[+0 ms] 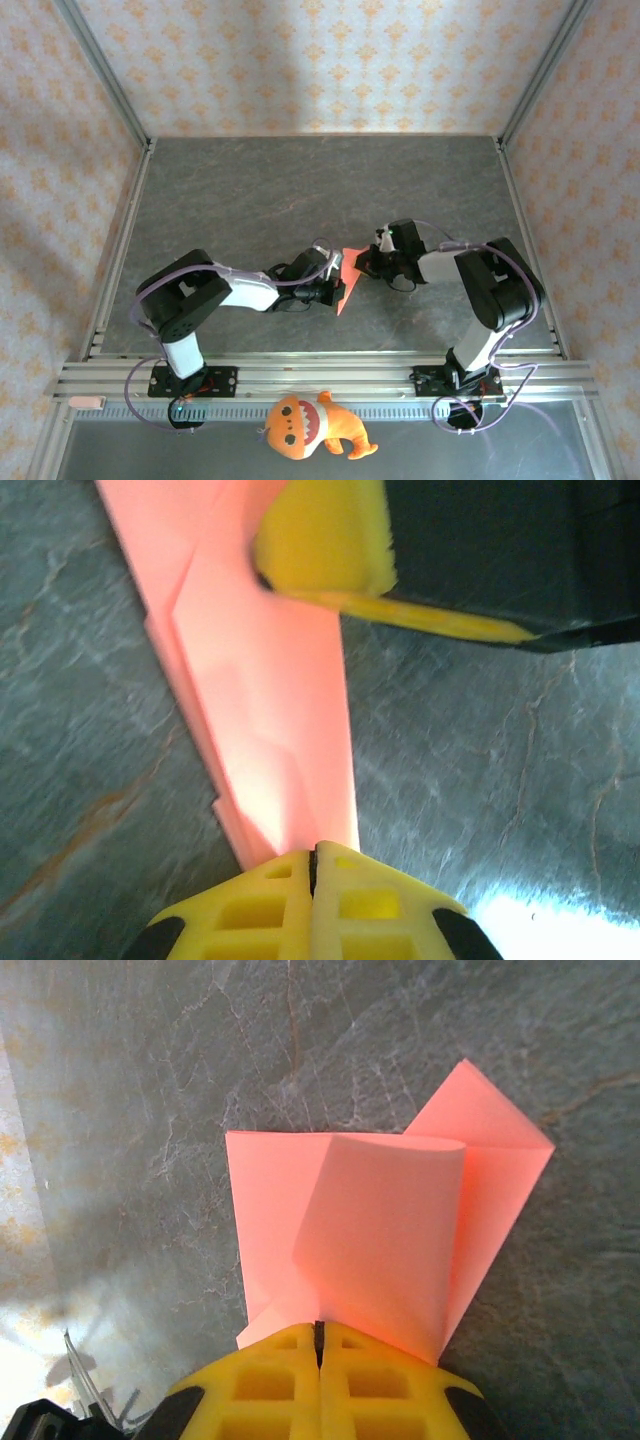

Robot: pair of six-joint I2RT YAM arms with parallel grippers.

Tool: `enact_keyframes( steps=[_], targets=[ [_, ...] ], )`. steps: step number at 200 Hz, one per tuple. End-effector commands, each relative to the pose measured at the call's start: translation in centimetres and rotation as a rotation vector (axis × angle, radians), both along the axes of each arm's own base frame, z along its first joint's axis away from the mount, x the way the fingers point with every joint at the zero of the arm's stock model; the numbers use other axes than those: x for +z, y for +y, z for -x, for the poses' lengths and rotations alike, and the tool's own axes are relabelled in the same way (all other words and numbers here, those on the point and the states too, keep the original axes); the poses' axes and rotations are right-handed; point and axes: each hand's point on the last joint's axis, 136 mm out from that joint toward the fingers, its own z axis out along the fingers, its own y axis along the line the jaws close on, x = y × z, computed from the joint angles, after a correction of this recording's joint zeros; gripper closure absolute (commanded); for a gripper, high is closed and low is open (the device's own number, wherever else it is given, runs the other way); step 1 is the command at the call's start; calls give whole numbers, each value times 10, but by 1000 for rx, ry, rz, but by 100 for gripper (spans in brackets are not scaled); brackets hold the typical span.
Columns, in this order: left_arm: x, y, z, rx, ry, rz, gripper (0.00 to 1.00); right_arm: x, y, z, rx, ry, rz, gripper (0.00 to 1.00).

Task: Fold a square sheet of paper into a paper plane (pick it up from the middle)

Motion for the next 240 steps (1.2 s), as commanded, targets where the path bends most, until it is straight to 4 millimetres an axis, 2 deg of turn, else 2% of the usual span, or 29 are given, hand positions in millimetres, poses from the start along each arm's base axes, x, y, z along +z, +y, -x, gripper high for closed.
enact_keyframes(
  steps=[1, 29, 56, 76, 102, 135, 189, 240],
  targets=[
    [-7, 17, 19, -2, 111, -101, 100, -29, -27, 9, -94, 39, 133, 100],
    [33, -8, 3, -25, 53, -2, 100, -28, -25, 13, -113, 38, 119, 100],
    [46, -29, 0, -69, 59, 77, 100, -30, -24, 15, -112, 47, 120, 100],
    [33, -34, -1, -75, 92, 65, 100, -30, -24, 15, -115, 47, 120, 100],
    [4, -34, -6, -49, 131, 18, 100, -29, -24, 14, -118, 41, 117, 100],
    [-29, -16, 2, -11, 181, -69, 100, -36, -27, 16, -118, 55, 142, 100],
    [-37, 9, 39, -69, 219, -137, 100, -47, -32, 19, -107, 68, 208, 100],
    [-42, 23, 63, -123, 233, -181, 100, -48, -31, 18, -108, 68, 206, 100]
  ],
)
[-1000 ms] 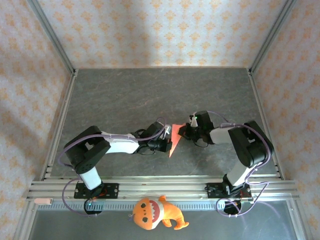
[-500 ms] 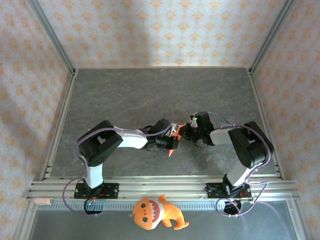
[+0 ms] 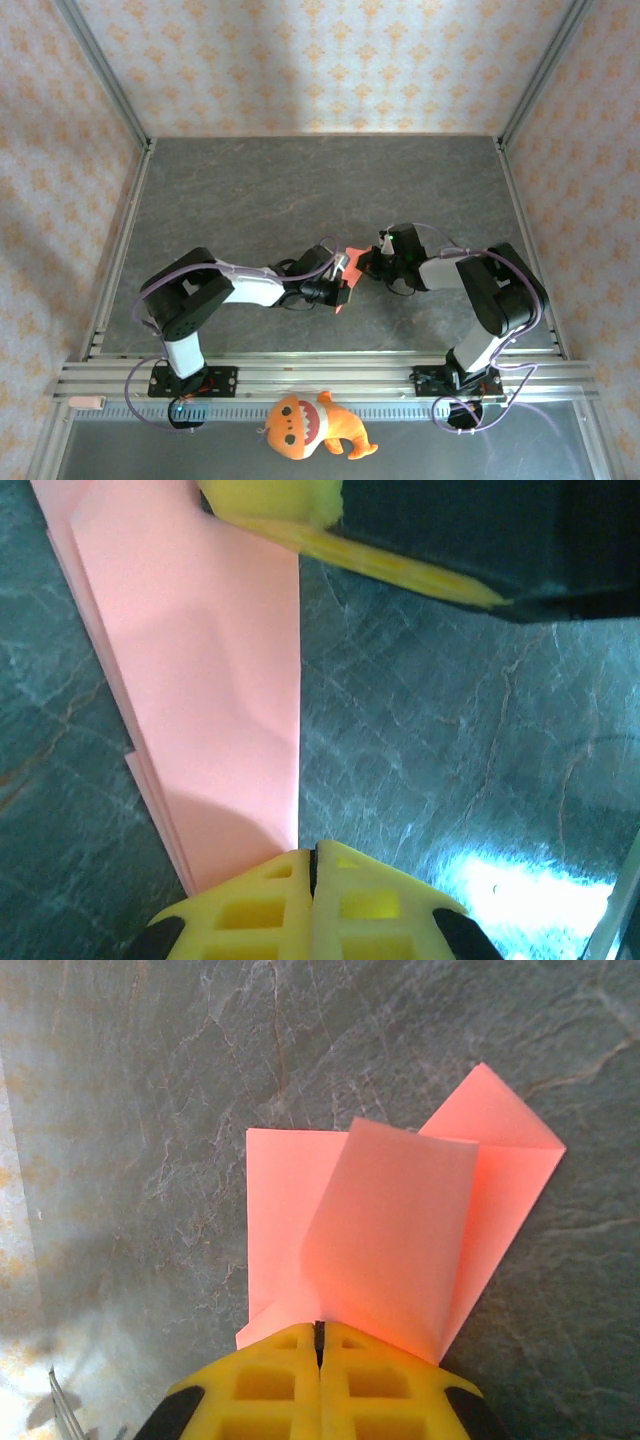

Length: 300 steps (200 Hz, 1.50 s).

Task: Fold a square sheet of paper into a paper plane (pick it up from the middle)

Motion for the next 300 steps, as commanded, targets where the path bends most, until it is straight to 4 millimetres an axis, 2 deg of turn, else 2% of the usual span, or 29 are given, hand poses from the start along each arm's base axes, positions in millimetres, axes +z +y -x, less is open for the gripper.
enact_keyframes(
  steps=[1, 35, 60, 85, 103, 121, 140, 168, 185, 220, 261, 281, 300],
  targets=[
    [-41, 37, 50, -67, 137, -184, 100, -47, -28, 19, -49, 115, 177, 100],
    [-55, 53, 61, -98, 125, -297, 100, -45, -28, 19, -48, 115, 175, 100],
    [-47, 55, 61, -83, 108, -287, 100, -46, -28, 20, -48, 116, 176, 100],
    [-20, 44, 53, -83, 52, -223, 100, -47, -29, 23, -49, 121, 174, 100],
    [17, 27, 41, -70, -11, -97, 100, -47, -29, 25, -54, 124, 174, 100],
    [52, 15, 19, -18, -60, 45, 100, -44, -28, 25, -54, 120, 164, 100],
    [65, 5, 0, 1, -68, 110, 100, -42, -25, 25, -50, 121, 152, 100],
    [54, -11, -21, 1, -64, 89, 100, -39, -22, 24, -51, 121, 131, 100],
    [40, -17, -31, 5, -56, 51, 100, -38, -20, 24, -53, 121, 114, 100],
    [15, -18, -46, 43, -42, 6, 100, -33, -16, 25, -46, 118, 85, 100],
    [-23, 1, -30, 57, 9, -51, 100, -17, -6, 22, -25, 94, 23, 100],
    [-35, 13, -12, 27, 36, -63, 100, -5, -3, 17, -26, 65, 5, 100],
    [-47, 24, 11, -45, 66, -75, 100, 16, -4, 8, -42, 7, -5, 100]
  ],
)
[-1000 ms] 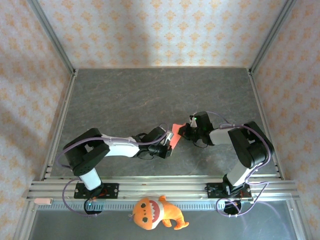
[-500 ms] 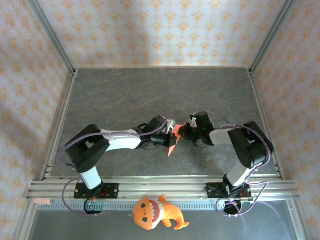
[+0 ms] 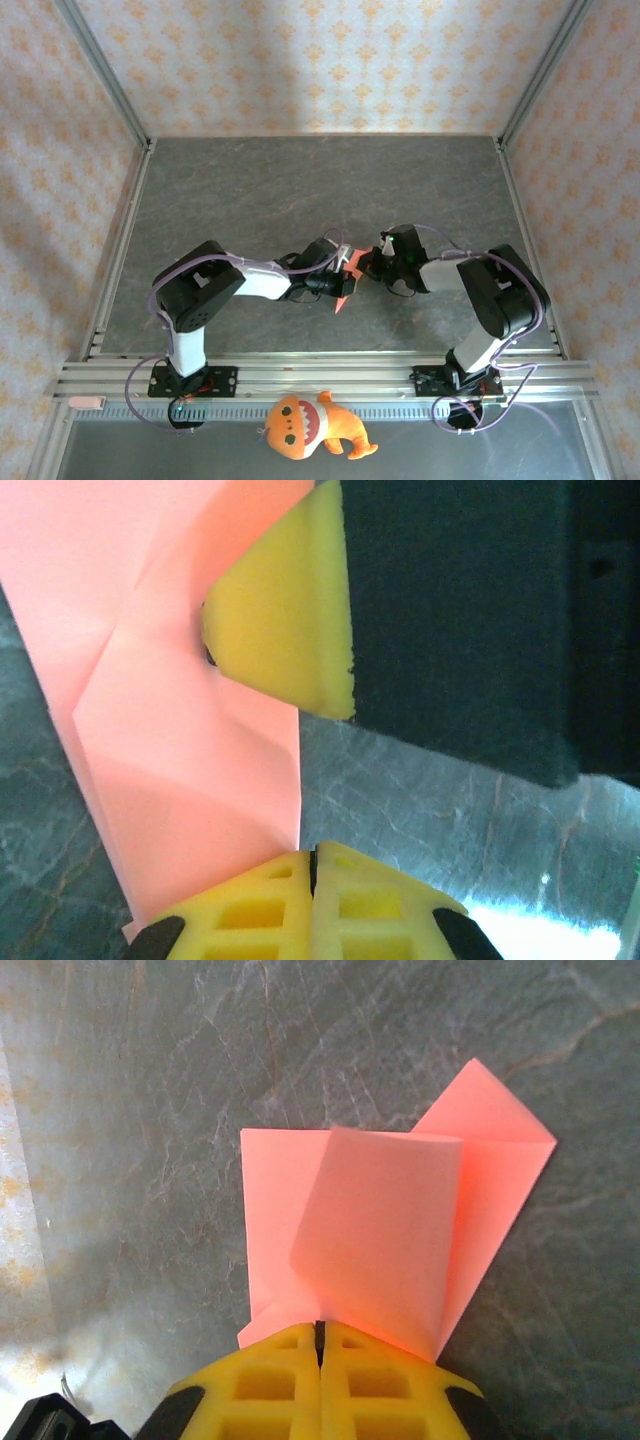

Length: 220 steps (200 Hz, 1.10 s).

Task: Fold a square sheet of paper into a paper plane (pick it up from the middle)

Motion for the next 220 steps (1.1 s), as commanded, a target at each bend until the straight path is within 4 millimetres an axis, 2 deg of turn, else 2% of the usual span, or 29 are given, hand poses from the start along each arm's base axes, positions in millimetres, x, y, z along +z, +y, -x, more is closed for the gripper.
enact_keyframes(
  steps=[1, 31, 59, 81, 128, 145, 182, 220],
  targets=[
    [-48, 37, 40, -61, 110, -130, 100, 13, -5, 3, -22, -10, 16, 100],
    [-62, 57, 68, -121, 156, -170, 100, 44, -3, -3, -7, -106, -19, 100],
    [-65, 66, 72, -111, 156, -189, 100, 54, 11, 8, 58, -127, -86, 100],
    [-63, 65, 68, -96, 146, -180, 100, 45, 24, 23, 113, -107, -71, 100],
    [-61, 61, 66, -94, 146, -167, 100, 18, 20, 42, 149, -73, -20, 100],
    [-64, 61, 68, -101, 155, -169, 100, 2, 15, 41, 145, -43, 38, 100],
    [-68, 64, 72, -105, 166, -176, 100, -15, 4, 28, 63, -5, 110, 100],
    [-67, 66, 72, -98, 168, -174, 100, -16, 3, 27, 55, 10, 112, 100]
  ],
)
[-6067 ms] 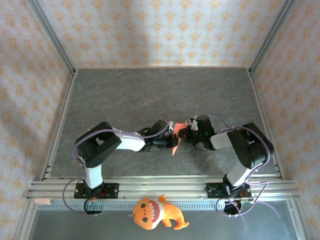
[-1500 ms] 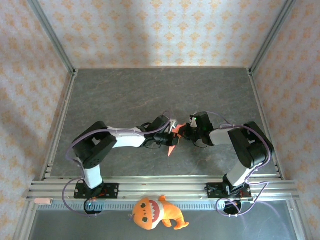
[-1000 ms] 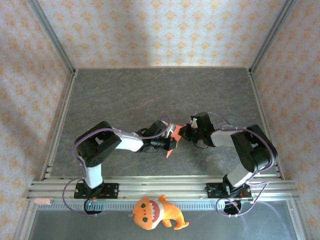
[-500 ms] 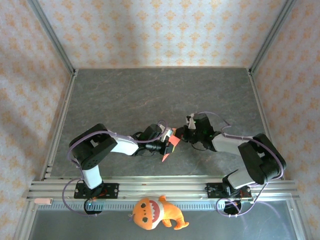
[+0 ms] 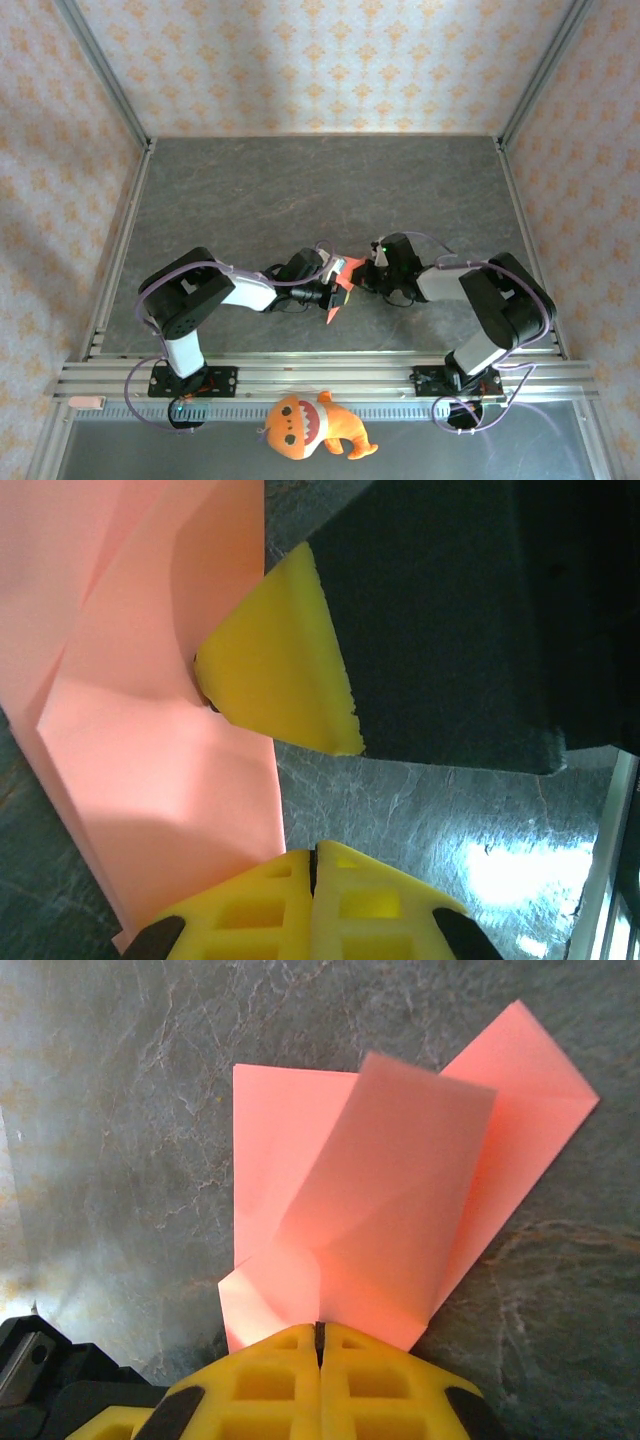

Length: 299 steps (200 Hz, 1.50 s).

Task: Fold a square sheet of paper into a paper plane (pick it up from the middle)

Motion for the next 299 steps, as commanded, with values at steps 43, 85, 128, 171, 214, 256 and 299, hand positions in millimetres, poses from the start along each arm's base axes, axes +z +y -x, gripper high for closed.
enact_keyframes(
  steps=[43, 85, 128, 171, 214, 256, 299],
  targets=[
    [-8, 24, 21, 35, 120, -85, 100, -26, -19, -1, -53, 46, 127, 100],
    [34, 10, -5, 78, 37, -31, 100, -30, -20, 2, -53, 61, 129, 100],
    [5, 17, -21, 105, 34, -144, 100, -27, -18, 1, -50, 57, 116, 100],
    [-23, 33, -22, 176, 55, -211, 100, -21, -14, 0, -39, 52, 90, 100],
    [-51, 52, 6, 131, 117, -263, 100, 12, -2, -17, -47, -32, 10, 100],
    [-65, 59, 17, 104, 145, -295, 100, 13, 7, -21, 0, -43, -4, 100],
    [-77, 70, 19, 100, 145, -365, 100, -19, -15, -24, -60, 8, 72, 100]
  ],
)
